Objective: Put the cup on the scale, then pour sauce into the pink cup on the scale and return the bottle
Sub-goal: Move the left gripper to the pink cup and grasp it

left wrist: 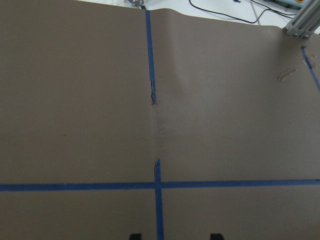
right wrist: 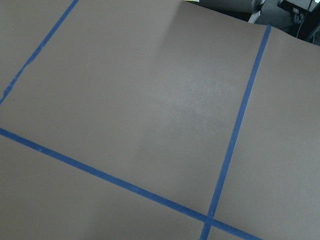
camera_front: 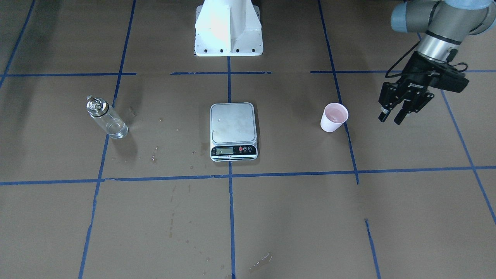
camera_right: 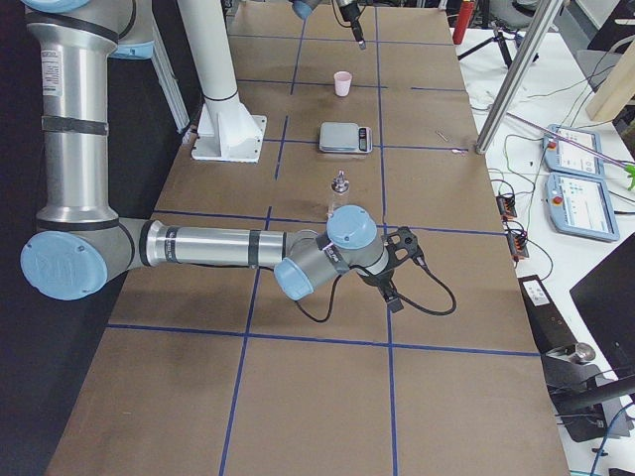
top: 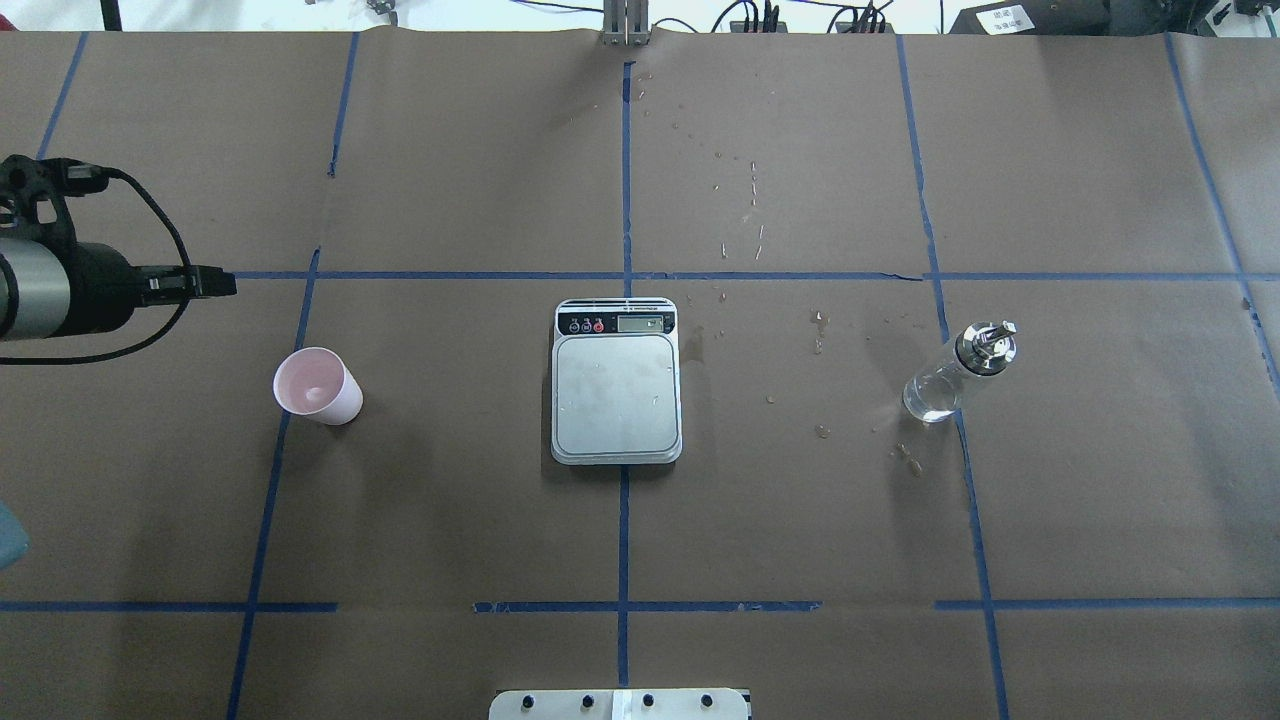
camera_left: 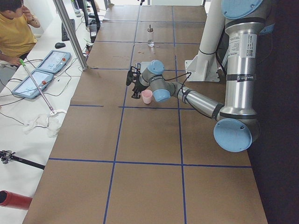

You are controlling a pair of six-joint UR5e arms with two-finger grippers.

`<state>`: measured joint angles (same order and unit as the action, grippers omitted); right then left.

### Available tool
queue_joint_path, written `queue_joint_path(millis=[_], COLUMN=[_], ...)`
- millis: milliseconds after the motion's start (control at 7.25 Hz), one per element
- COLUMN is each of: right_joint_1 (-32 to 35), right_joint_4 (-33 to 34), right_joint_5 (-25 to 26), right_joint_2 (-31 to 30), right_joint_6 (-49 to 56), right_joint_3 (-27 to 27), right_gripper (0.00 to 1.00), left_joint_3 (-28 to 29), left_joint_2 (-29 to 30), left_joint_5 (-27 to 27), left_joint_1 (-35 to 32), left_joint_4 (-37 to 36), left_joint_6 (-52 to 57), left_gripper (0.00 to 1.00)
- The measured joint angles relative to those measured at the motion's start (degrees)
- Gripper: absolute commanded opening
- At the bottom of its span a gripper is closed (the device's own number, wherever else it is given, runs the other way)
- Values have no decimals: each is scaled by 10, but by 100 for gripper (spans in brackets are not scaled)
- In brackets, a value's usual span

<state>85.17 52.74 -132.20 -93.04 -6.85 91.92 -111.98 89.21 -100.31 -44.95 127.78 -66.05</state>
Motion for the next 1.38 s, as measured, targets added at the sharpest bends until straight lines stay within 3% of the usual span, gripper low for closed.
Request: queue_joint_path(millis=[414,1241,1379], right_joint_1=[0,0,1], right_joint_4=[0,0,0], right_joint_5=[0,0,0], right_joint_2=[0,-2,-2], right_joint_6=[0,1,1], right_joint_3=[1,-1,-1], right_gripper=[100,100,100], left_joint_3=[-1,-5,-5], left_joint_2=[13,10,9], left_joint_5=[52,58,58], left_joint_1=[64,122,123], left_joint_4=[-49,-56,-56], left_joint_6=[-23,-30,-30], left_gripper=[48,45,33])
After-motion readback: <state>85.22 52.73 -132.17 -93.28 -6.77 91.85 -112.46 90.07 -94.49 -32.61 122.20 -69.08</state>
